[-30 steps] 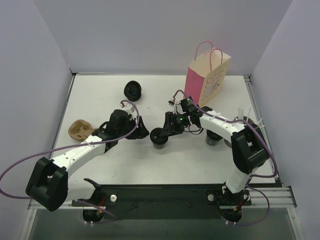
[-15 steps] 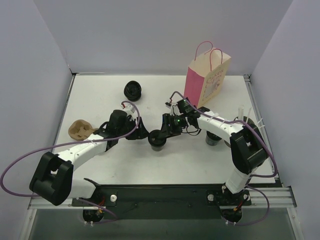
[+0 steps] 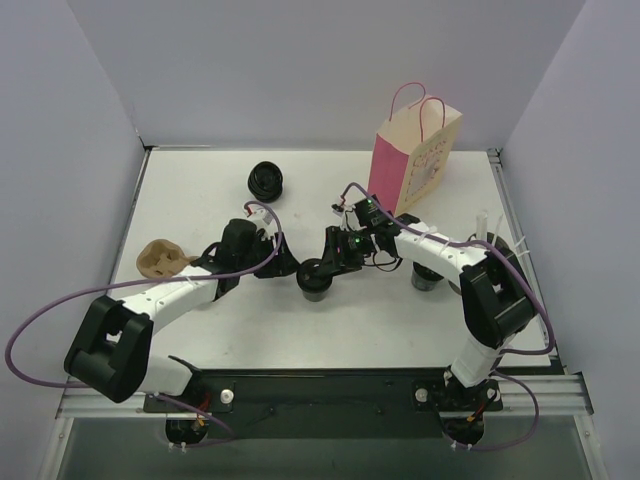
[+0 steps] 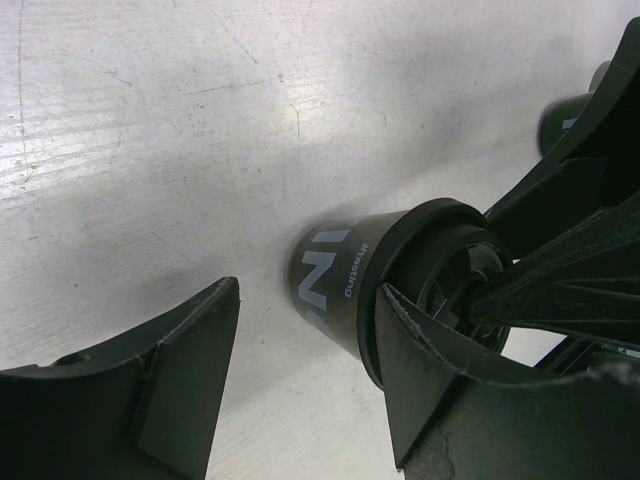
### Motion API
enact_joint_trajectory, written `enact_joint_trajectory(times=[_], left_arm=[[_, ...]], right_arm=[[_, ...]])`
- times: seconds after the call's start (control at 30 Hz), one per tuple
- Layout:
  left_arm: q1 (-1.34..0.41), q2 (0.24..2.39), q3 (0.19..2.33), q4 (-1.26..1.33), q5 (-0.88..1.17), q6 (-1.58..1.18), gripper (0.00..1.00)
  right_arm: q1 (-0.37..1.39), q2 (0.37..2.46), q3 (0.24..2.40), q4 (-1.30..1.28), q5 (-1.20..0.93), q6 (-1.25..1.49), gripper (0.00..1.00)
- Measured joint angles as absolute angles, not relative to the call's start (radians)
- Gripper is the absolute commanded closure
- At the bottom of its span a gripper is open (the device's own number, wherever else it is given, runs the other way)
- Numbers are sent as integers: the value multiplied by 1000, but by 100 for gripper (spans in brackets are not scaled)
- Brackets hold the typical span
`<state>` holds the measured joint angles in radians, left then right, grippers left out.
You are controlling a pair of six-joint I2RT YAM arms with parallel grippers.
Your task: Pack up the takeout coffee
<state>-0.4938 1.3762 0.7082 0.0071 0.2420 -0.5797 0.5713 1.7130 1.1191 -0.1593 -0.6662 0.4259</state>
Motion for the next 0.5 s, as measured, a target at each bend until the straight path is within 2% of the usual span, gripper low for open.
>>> enact_joint_trajectory(times=[0.37, 0.5], left_arm=[[-520, 1408, 701, 57, 179, -632, 38], [-523, 1386, 690, 62, 168, -645, 34]], right_arm=[[555, 1699, 1068, -76, -666, 481, 74], [555, 1685, 1049, -51, -663, 498, 74]])
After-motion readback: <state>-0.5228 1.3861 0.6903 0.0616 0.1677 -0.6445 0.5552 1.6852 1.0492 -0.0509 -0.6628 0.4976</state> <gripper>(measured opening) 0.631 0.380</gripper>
